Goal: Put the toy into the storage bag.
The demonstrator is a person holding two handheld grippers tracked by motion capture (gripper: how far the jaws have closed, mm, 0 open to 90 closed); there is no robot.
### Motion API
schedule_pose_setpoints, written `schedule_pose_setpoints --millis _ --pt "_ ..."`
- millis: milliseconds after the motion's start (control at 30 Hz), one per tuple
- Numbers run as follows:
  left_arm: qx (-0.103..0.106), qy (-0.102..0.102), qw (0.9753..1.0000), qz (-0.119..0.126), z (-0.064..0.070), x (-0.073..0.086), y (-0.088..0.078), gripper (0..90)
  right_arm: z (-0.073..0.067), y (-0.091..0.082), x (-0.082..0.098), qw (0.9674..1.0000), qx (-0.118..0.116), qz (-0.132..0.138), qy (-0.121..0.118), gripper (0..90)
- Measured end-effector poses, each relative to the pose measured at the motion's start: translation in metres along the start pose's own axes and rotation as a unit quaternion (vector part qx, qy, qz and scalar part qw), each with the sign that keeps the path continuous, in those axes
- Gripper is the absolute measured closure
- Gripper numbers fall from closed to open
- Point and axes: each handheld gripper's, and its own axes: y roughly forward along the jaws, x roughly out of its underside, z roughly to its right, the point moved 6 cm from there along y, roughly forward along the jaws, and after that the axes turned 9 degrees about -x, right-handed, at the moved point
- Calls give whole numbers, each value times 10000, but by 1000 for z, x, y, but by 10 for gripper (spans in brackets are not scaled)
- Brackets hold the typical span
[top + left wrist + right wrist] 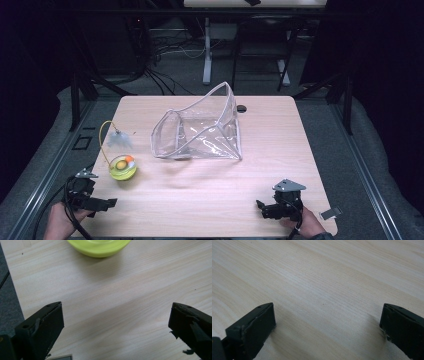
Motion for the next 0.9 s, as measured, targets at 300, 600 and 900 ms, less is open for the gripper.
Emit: schedule_pose_setpoints --millis 300,600,900 --pt "29 -15 9997 245 0 -19 -13 0 0 0 0 10000 -12 0 6 0" --pt "182 77 9984 531 -7 -45 -26 0 0 0 0 10000 9 -16 -15 0" --pt "123 216 9985 488 -12 -68 -31 0 0 0 0 10000 12 -17 -10 0"
